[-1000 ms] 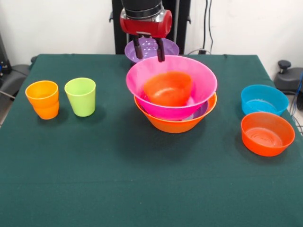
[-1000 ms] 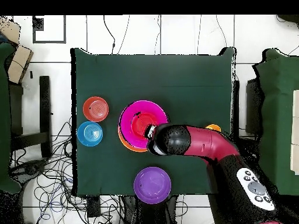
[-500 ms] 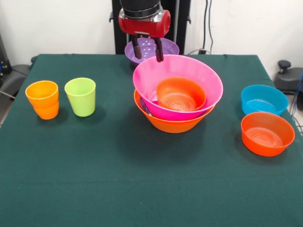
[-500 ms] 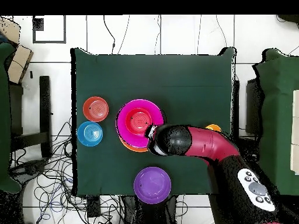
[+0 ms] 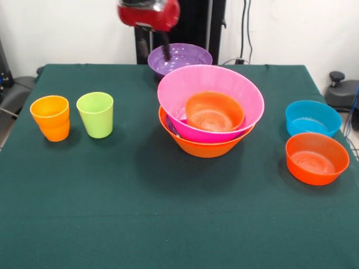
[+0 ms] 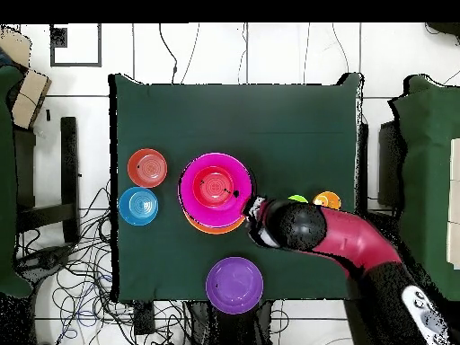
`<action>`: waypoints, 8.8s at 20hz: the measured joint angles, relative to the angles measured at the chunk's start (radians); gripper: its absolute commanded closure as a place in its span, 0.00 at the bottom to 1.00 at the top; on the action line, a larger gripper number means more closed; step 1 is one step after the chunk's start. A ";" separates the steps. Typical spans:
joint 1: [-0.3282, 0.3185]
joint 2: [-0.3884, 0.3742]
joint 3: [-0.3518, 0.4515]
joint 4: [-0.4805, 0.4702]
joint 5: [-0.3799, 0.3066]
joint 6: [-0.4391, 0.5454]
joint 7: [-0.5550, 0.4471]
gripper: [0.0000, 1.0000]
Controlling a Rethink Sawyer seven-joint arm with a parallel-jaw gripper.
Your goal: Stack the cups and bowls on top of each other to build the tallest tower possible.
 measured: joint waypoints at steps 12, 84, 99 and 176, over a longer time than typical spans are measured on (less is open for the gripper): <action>-0.127 -0.058 0.015 0.035 0.008 0.000 0.000 0.00; -0.251 0.250 -0.122 0.311 -0.538 -0.577 0.000 0.00; -0.273 0.249 -0.083 0.317 -0.547 -0.517 0.000 0.00; -0.352 0.369 -0.045 0.212 -0.698 -0.485 0.000 0.00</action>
